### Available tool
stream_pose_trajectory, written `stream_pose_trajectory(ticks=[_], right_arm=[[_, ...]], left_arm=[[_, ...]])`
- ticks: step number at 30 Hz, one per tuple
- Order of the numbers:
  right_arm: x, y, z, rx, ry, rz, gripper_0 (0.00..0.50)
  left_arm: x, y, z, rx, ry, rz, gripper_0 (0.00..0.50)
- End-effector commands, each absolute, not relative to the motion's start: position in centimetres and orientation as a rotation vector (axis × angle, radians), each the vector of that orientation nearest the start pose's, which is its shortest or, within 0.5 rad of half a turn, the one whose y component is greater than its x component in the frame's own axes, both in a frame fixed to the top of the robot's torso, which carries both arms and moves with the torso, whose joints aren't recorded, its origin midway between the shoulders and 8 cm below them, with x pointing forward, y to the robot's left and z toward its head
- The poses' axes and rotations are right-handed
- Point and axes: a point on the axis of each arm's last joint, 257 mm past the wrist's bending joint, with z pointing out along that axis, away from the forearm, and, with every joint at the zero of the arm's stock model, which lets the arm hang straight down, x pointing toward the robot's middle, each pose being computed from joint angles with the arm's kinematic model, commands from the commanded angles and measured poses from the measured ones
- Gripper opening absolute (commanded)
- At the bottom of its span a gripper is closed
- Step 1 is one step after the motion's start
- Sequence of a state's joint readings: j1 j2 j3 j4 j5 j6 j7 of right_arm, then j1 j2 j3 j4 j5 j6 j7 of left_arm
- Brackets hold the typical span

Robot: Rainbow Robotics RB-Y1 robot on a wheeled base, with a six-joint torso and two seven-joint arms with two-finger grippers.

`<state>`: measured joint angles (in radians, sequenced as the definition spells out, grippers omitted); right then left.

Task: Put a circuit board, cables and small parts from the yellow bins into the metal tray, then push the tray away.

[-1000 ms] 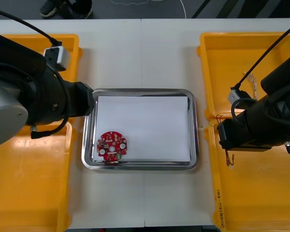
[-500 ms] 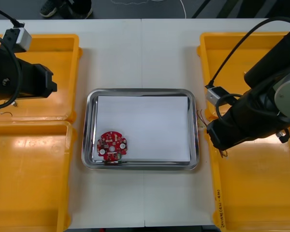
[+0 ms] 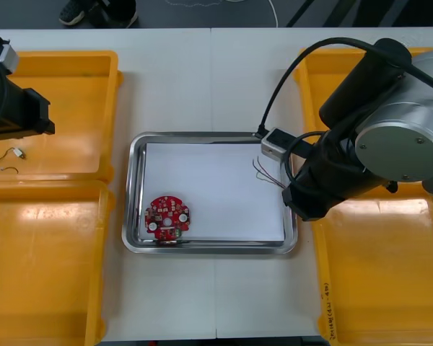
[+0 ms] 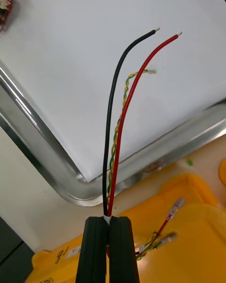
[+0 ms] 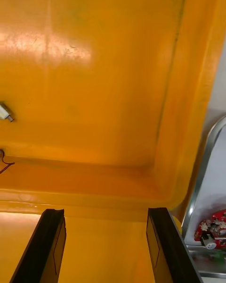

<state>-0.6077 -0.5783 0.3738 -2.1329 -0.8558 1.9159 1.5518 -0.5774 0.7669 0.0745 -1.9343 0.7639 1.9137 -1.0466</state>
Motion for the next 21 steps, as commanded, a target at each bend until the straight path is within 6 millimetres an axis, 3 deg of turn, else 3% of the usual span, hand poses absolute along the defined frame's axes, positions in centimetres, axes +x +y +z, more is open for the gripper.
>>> stream_pose_trajectory(ticks=[1,6,7,21], right_arm=[[38.5,-9.1,-17.8,-1.461,2.327,0.0,0.0],[37.4,-8.4,-19.4,-1.6,2.275,-0.04,0.0],[37.3,-7.4,-19.8,-1.615,2.252,-0.039,0.0],[38.1,-3.6,-23.7,-1.703,2.172,-0.066,0.0]], left_arm=[[47.8,34.8,-8.1,-0.032,2.596,0.049,0.5],[48.3,35.9,-8.6,-0.014,2.62,0.054,0.5],[48.6,36.2,-8.7,-0.004,2.624,0.05,0.5],[50.8,38.9,-9.2,-0.004,2.621,0.046,0.5]])
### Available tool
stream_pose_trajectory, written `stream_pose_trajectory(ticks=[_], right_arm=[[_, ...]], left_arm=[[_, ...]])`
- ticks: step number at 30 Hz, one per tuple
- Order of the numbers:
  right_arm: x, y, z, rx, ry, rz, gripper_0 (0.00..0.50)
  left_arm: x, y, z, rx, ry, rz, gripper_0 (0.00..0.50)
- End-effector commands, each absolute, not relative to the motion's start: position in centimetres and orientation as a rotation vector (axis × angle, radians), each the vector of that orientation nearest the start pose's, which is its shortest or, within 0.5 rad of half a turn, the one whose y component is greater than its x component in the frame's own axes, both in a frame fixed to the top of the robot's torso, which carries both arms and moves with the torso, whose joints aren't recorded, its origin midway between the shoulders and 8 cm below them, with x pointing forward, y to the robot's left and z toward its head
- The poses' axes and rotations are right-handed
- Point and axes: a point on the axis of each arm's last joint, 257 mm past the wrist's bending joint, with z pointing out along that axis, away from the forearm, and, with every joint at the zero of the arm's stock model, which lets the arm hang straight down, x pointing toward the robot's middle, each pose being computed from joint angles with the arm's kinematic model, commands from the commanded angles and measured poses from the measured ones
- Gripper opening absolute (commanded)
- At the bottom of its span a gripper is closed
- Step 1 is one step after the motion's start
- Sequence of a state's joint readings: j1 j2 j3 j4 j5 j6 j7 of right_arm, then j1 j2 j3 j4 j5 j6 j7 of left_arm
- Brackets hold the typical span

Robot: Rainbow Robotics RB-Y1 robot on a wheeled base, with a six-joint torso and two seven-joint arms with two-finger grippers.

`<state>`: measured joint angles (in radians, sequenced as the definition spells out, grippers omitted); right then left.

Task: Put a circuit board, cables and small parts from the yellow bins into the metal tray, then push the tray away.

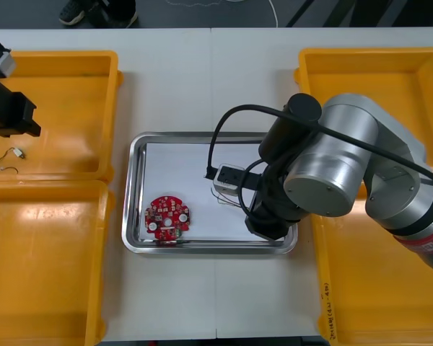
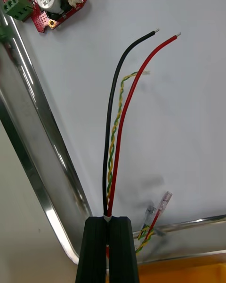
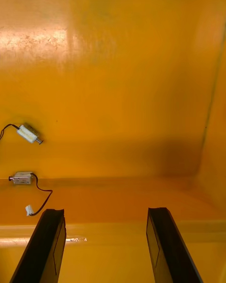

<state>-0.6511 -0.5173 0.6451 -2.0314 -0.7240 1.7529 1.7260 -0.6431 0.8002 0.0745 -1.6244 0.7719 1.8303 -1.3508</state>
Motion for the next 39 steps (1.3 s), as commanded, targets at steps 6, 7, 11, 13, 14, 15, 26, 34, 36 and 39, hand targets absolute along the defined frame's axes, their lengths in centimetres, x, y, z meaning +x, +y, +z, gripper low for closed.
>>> stream_pose_trajectory(ticks=[6,7,11,13,14,15,26,34,36,39], right_arm=[[38.0,-1.8,-24.3,-1.755,2.147,-0.089,0.0],[38.1,-1.6,-24.5,-1.767,2.134,-0.109,0.0],[38.3,-0.9,-24.9,-1.798,2.086,-0.155,0.0],[38.4,-0.6,-25.1,-1.806,2.08,-0.156,0.0],[38.5,-0.5,-25.4,-1.812,2.086,-0.154,0.0],[38.6,-0.3,-25.5,-1.82,2.088,-0.155,0.0],[40.8,-0.1,-26.5,-1.94,1.999,-0.209,0.0],[40.9,-0.1,-27.3,-1.973,1.979,-0.219,0.0],[41.0,-0.1,-27.5,-1.97,1.981,-0.212,0.0],[41.1,-0.3,-27.7,-1.97,1.988,-0.216,0.0]], left_arm=[[51.3,40.3,-9.6,0.029,2.639,0.078,0.5],[51.4,40.6,-9.7,0.019,2.645,0.077,0.5],[51.7,41.4,-10.1,-0.019,2.651,0.074,0.5],[51.8,41.8,-10.3,-0.036,2.652,0.075,0.5],[52.0,42.1,-10.5,-0.047,2.65,0.075,0.5],[52.2,42.3,-10.8,-0.059,2.648,0.072,0.5],[54.1,44.4,-11.9,-0.106,2.604,0.072,0.5],[54.6,46.0,-12.7,-0.138,2.593,0.094,0.5],[54.8,46.3,-12.8,-0.145,2.587,0.096,0.5],[54.7,46.9,-13.4,-0.163,2.597,0.1,0.5]])
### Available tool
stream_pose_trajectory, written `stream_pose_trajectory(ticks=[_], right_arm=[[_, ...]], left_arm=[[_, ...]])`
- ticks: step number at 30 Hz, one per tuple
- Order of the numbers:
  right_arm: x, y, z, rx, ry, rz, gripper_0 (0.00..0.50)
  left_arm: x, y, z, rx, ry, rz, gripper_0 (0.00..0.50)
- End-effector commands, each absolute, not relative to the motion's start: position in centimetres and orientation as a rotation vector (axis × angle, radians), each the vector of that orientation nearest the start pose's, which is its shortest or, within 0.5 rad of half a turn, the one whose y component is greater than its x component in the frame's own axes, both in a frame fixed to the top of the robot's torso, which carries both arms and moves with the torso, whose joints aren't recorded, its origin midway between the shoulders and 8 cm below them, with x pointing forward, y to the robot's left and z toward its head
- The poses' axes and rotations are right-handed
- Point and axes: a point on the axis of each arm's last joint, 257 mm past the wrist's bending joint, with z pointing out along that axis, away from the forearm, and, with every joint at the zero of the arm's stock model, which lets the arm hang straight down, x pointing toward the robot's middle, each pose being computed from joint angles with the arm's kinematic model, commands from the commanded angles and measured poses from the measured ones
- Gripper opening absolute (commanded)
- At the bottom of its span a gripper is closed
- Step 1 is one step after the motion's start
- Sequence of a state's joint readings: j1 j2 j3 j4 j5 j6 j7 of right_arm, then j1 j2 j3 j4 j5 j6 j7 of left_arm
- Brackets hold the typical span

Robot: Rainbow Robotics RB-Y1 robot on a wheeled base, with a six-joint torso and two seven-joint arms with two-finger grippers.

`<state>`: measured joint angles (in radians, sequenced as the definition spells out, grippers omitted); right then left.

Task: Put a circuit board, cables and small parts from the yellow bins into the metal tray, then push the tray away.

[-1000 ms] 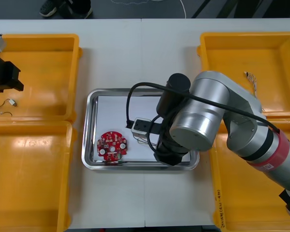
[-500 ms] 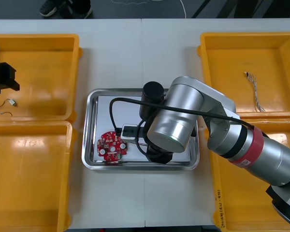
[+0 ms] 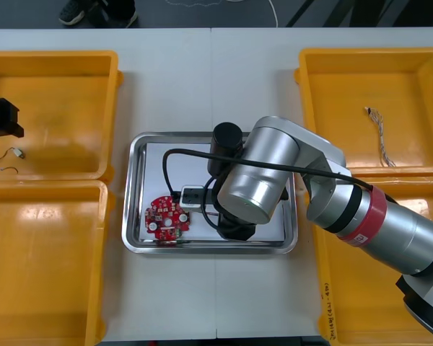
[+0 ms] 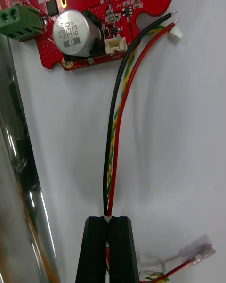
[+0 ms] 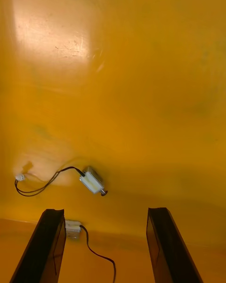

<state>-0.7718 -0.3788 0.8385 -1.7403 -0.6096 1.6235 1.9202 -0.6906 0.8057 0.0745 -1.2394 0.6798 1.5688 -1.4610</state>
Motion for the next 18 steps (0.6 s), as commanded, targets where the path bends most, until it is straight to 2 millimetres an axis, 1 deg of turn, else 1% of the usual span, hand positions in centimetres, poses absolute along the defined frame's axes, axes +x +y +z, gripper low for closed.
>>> stream_pose_trajectory(ticks=[1,7,12,14,15,16,17,18], right_arm=[[41.2,-0.2,-27.7,-1.967,1.989,-0.21,0.0],[41.5,-0.4,-28.0,-1.959,2.0,-0.208,0.0],[41.3,-0.3,-28.2,-1.965,2.003,-0.195,0.0],[41.2,-0.2,-28.2,-1.966,2.002,-0.189,0.007],[41.2,-0.2,-28.2,-1.966,2.002,-0.184,0.071],[41.3,-0.1,-28.1,-1.963,1.999,-0.186,0.182],[41.3,-0.1,-28.1,-1.962,1.998,-0.185,0.253],[41.3,-0.2,-28.1,-1.963,1.998,-0.187,0.294]], left_arm=[[54.6,47.0,-13.6,-0.163,2.602,0.101,0.5],[54.5,47.2,-14.5,-0.176,2.619,0.098,0.5],[54.8,47.2,-15.8,-0.175,2.626,0.097,0.5],[54.9,46.8,-16.3,-0.165,2.63,0.093,0.5],[54.9,46.8,-16.4,-0.166,2.63,0.092,0.5],[55.0,46.7,-16.5,-0.167,2.63,0.089,0.5],[55.0,46.6,-16.7,-0.166,2.633,0.084,0.5],[55.1,46.5,-16.8,-0.168,2.632,0.08,0.5]])
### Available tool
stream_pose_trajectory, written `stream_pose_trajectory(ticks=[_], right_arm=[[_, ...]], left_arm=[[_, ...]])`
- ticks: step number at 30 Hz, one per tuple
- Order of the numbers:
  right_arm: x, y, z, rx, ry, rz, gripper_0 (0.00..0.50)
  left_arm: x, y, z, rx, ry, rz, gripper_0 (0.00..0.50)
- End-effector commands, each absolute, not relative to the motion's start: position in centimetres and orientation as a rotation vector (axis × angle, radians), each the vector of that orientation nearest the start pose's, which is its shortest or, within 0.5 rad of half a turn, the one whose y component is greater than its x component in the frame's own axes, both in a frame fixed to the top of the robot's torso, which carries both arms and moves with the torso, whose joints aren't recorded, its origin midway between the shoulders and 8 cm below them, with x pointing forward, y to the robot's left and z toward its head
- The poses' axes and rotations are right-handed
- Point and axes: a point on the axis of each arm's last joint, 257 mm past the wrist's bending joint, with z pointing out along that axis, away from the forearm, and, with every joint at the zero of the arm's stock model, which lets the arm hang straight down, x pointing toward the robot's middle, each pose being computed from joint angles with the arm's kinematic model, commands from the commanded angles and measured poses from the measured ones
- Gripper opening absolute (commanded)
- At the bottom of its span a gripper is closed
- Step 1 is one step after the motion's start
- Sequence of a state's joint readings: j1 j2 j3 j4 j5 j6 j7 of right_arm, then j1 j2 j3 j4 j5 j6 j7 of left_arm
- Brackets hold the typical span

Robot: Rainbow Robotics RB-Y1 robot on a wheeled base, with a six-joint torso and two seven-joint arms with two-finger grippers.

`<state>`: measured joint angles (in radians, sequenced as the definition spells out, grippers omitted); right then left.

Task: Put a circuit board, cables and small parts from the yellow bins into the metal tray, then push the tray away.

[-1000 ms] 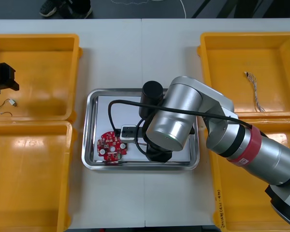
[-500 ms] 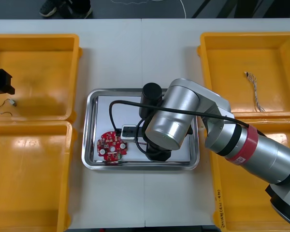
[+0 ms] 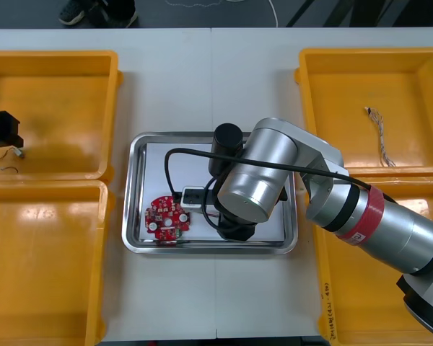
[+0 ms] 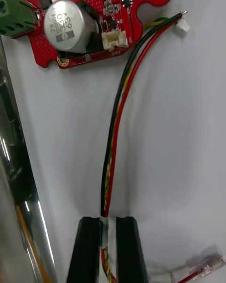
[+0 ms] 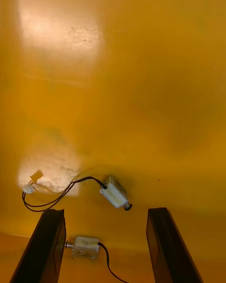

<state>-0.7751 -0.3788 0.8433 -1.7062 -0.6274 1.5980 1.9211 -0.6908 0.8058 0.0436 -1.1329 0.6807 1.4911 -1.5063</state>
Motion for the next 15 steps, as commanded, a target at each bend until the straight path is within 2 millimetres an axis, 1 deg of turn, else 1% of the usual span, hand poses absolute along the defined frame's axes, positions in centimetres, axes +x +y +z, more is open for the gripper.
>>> stream_pose_trajectory(ticks=[1,2,3,8,15], right_arm=[[41.3,-0.3,-28.2,-1.964,2.002,-0.186,0.429],[41.3,-0.3,-28.2,-1.964,2.003,-0.185,0.481],[41.2,-0.3,-28.2,-1.965,2.003,-0.183,0.5],[41.1,-0.3,-28.2,-1.971,2.005,-0.169,0.5],[41.3,-0.2,-26.5,-1.969,1.966,-0.176,0.5]], left_arm=[[55.2,46.3,-17.0,-0.168,2.632,0.075,0.5],[55.2,46.1,-17.4,-0.17,2.637,0.067,0.5],[55.2,46.0,-17.6,-0.172,2.637,0.063,0.5],[55.6,45.4,-18.6,-0.176,2.637,0.051,0.5],[56.0,44.7,-19.6,-0.184,2.634,0.033,0.5]])
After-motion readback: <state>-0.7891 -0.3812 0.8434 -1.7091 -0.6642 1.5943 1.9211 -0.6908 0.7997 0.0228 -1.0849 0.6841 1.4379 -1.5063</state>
